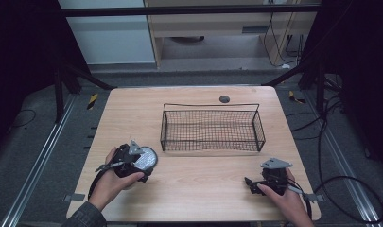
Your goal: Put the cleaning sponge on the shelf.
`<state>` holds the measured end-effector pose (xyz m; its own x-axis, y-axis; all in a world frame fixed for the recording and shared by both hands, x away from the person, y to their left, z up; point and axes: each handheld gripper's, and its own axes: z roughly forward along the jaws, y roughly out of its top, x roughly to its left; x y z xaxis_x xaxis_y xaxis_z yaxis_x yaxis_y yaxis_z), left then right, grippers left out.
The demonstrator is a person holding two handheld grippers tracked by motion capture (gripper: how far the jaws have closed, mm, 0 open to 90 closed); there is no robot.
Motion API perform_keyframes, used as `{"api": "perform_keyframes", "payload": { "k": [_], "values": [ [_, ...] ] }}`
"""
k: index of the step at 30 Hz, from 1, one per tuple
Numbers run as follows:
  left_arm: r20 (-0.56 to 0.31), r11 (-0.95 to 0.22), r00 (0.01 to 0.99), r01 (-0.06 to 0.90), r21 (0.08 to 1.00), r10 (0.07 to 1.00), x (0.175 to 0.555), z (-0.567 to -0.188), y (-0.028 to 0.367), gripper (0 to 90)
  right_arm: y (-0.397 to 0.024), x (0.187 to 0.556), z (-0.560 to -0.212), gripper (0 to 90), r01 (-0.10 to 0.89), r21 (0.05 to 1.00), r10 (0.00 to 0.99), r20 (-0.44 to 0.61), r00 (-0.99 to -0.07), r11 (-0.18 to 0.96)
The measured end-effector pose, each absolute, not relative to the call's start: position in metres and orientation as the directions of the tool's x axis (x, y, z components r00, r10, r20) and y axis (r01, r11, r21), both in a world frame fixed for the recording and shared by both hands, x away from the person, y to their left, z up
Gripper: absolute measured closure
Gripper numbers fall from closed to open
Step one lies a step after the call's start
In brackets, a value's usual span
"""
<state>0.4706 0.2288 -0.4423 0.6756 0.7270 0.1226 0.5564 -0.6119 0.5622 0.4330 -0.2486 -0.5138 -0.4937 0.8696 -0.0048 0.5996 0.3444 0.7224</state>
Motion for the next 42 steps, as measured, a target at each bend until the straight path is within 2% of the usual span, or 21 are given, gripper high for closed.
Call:
{"api": "perform_keyframes", "payload": {
  "k": [21, 42],
  "values": [
    [0.075, -0.595, 0.639, 0.658, 0.461, 0.766, 0.492, -0.444, 0.258, 3.9, -0.249, 0.433, -0.514, 0.5, 0.6, 0.722, 0.87, -0.004, -0.493, 0.343],
    [0.082, -0.634, 0.661, 0.668, 0.388, 0.746, 0.506, -0.467, 0.249, 3.7, -0.249, 0.433, -0.514, 0.5, 0.601, 0.722, 0.87, -0.004, -0.493, 0.343]
  ]
}}
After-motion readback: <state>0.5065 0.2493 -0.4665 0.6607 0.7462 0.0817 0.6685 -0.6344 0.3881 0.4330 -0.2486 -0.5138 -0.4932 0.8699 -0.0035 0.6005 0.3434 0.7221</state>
